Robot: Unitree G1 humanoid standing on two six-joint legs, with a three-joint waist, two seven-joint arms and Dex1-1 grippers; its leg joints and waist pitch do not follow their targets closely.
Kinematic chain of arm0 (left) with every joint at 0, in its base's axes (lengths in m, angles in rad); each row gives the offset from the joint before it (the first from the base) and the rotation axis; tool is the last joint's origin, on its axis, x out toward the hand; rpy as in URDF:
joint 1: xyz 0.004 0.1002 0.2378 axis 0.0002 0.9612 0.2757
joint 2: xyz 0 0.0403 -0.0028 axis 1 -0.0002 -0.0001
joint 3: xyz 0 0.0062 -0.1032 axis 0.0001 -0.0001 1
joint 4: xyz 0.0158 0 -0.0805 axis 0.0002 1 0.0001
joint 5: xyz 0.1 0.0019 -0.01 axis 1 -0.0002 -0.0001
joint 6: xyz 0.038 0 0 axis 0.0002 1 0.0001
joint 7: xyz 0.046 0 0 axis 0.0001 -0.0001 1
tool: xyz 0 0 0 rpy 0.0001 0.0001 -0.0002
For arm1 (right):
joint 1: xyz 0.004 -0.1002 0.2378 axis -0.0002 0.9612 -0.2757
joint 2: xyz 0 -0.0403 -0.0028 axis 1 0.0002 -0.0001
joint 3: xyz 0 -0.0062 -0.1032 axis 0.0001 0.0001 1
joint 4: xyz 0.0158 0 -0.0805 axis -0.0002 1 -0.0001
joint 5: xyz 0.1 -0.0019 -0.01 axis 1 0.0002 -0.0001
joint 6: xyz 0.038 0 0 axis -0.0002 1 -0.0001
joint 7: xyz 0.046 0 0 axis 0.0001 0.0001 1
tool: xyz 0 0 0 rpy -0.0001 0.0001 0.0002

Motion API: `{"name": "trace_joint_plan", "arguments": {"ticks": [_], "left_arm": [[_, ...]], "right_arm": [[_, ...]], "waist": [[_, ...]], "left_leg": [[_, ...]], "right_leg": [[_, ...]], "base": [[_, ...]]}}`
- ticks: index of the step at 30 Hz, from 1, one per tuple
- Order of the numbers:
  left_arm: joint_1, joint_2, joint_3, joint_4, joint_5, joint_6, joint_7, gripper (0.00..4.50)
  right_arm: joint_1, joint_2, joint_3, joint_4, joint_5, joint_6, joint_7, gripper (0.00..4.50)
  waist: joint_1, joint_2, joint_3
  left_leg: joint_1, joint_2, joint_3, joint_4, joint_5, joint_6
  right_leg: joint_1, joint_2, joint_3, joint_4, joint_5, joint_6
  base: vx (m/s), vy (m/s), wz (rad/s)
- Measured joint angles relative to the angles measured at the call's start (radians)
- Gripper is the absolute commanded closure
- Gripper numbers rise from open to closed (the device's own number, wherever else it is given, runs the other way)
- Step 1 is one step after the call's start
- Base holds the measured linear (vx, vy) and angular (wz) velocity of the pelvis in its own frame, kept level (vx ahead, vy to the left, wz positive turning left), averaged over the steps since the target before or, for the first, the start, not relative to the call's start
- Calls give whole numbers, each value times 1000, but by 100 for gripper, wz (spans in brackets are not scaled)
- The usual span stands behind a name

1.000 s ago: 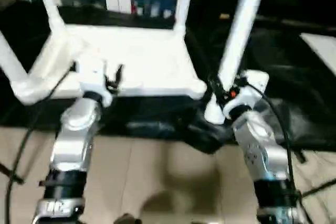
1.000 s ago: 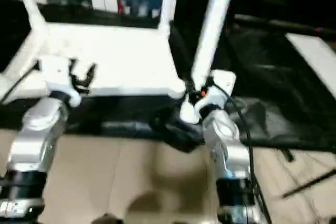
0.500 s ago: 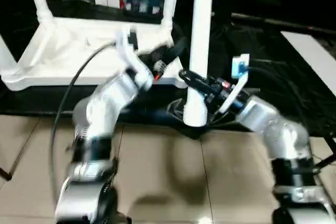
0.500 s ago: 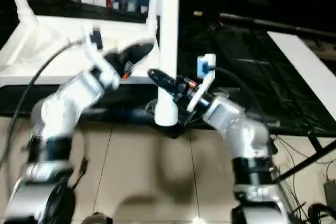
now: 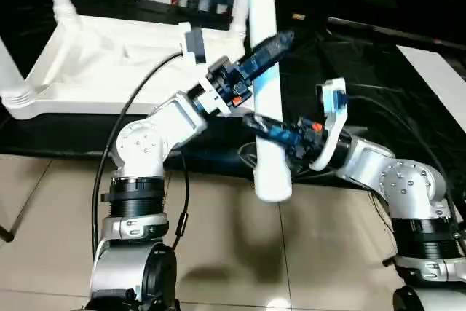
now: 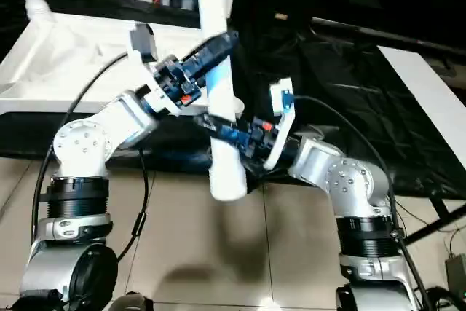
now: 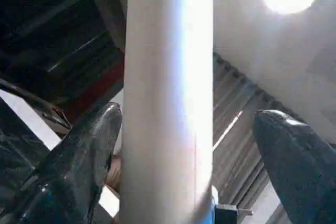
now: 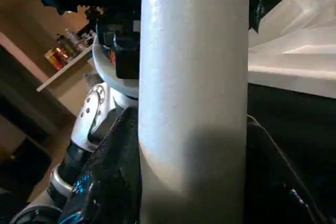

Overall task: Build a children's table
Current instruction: Move to table

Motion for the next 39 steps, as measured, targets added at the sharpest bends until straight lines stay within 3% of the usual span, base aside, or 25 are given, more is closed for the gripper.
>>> {"name": "trace_joint_plan", "arguments": {"ticks": [6, 11, 27, 34, 35, 39], "left_arm": [[4, 56, -37, -13, -27, 40, -58, 59], [8, 99, -79, -21, 21, 41, -98, 104], [-62, 206, -79, 74, 42, 65, -177, 254], [-91, 229, -100, 88, 44, 74, -200, 268], [-93, 232, -102, 88, 45, 74, -204, 268], [-97, 242, -122, 84, 69, 61, -221, 270]], "right_arm": [[1, -12, 19, 0, 18, 33, 32, 268], [0, -24, 32, 0, 16, 34, 51, 268], [-20, -52, 47, -1, -12, 36, 76, 268], [-20, -53, 55, -12, -28, 14, 84, 268], [-20, -53, 57, -12, -34, 7, 87, 233], [-20, -52, 74, -11, -60, -14, 89, 195]], "waist": [[6, 0, 0], [9, 0, 0], [9, 9, 2], [10, 11, 2], [10, 12, 2], [11, 16, 4]], "left_leg": [[3, 0, 0, -1, 2, -3], [3, 0, 0, -1, 5, -7], [6, 0, 0, -3, 8, -13], [9, 0, 0, -4, 8, -13], [9, 0, 0, -4, 8, -13], [11, 0, 0, -4, 8, -13]], "right_leg": [[1, 0, 0, 1, 3, 0], [2, 0, 0, 1, 5, 1], [2, 0, 1, 1, 7, 1], [5, 0, 1, 1, 7, 0], [5, 0, 1, 1, 7, 0], [7, 0, 1, 1, 7, 0]], "base": [[0, 0, 0], [0, 0, 0], [0, 0, 0], [0, 0, 0], [0, 0, 0], [0, 0, 0]]}}
